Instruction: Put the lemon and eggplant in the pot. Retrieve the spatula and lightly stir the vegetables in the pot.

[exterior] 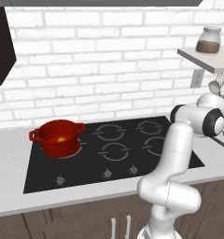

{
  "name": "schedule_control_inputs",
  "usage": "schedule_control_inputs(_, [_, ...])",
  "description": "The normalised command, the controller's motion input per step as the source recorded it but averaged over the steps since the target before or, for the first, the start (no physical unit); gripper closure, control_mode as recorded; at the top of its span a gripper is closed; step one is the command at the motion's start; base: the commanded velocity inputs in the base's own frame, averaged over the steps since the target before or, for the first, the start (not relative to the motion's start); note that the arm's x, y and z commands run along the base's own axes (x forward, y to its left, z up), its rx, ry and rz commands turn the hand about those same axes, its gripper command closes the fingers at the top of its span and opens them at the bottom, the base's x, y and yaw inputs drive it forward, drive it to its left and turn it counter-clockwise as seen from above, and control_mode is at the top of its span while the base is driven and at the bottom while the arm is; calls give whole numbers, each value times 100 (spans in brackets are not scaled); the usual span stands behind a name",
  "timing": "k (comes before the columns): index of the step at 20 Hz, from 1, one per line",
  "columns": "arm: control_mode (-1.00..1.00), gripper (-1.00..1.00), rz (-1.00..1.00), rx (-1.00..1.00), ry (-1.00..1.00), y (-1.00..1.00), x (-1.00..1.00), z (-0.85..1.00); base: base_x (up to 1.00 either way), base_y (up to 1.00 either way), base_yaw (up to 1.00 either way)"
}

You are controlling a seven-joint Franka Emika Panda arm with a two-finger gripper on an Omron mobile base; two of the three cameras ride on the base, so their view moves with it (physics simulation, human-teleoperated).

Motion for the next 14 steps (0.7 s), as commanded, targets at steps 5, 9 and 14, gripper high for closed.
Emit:
schedule_control_inputs(5, [-100,-100,14,0,18,0,0,-27,0,0,0])
schedule_control_inputs(9, [-100,-100,12,0,12,0,14,-20,0,0,0])
schedule_control_inputs(14, [-100,-100,12,0,6,0,24,-9,0,0,0])
